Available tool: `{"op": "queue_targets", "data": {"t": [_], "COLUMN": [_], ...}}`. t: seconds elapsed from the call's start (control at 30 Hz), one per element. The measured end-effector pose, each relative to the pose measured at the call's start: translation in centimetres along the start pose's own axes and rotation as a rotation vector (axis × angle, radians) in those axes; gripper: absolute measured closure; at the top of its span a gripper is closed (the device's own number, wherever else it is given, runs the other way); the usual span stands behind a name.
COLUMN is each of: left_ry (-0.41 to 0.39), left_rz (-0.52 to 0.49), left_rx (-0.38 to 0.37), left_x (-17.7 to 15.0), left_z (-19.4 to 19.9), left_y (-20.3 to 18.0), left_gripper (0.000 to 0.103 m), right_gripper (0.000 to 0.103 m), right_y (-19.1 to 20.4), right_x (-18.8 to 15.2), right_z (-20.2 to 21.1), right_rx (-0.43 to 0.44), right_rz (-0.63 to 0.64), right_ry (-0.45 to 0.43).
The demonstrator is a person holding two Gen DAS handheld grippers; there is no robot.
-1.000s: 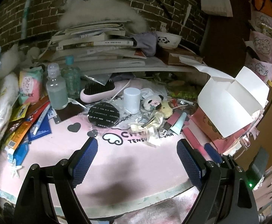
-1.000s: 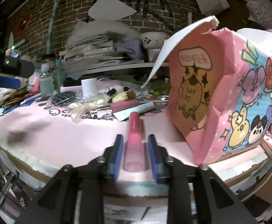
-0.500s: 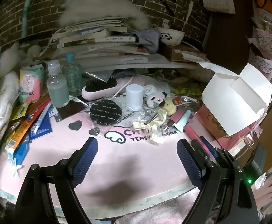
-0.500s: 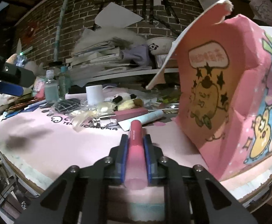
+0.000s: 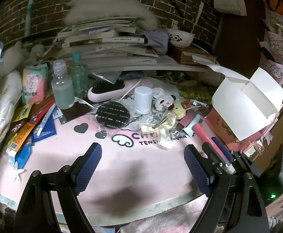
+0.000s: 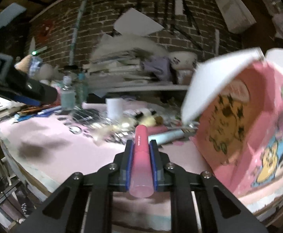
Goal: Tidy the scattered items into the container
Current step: 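Carry the pink tube into the white box and open the right gripper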
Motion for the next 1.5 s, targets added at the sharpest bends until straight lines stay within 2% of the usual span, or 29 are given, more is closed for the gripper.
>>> {"op": "queue_targets", "data": {"t": [0.27,0.4,0.53,0.73,0.8,0.97,1.17,1.27,1.5], "left_ry": [-0.023,-0.026,-0.020,-0.012,-0.010,0.001,0.015,0.021,0.036], "left_rz": [0.010,0.006,0.003,-0.014,-0.024,-0.034,-0.058,-0.061,-0.061], "left_rx": [-0.005,-0.005,-0.020,-0.041,-0.043,-0.058,-0.037,-0.033,-0.031], "left_x": [0.1,0.2,0.3,0.8,1.1,1.6,1.8,1.9,2.2], "left_z": [1.3,1.4,1.1,0.6,0.4,-0.3,-0.8,-1.0,-1.6], "left_y": [0.7,0.5,0.0,-1.1,-1.5,-2.1,-2.3,-2.1,-1.9], "left_gripper": [0.018,0.018,0.018,0.018,0.018,0.018,0.018,0.018,0.018], "right_gripper": [0.089,0.089,0.089,0.089,0.089,0.089,0.089,0.089,0.089], "right_y": [1.3,-0.1,-3.3,-10.4,-12.4,-16.0,-18.3,-18.2,-18.0], "right_x": [4.4,7.5,10.2,13.5,13.8,12.7,10.6,9.8,8.9], "right_z": [1.7,3.6,5.2,5.9,5.2,2.0,-2.0,-3.3,-4.4], "right_rx": [0.116,0.147,0.140,0.085,0.069,0.071,0.073,0.088,0.047], "right_rz": [0.032,0.036,0.025,-0.003,0.006,-0.044,-0.090,-0.105,-0.073], "right_ry": [-0.060,-0.074,-0.024,0.147,0.261,0.521,0.732,0.805,0.892]}}
Point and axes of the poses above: each gripper's, at about its wrist camera, not at the fingertips, and z roughly against the way its jaws point, y to its left, x to its top, the point moved 3 cm from there along -z, roughly the way its jaws point, and after that the axes turned 3 degrees about y, right-handed, at the moved point
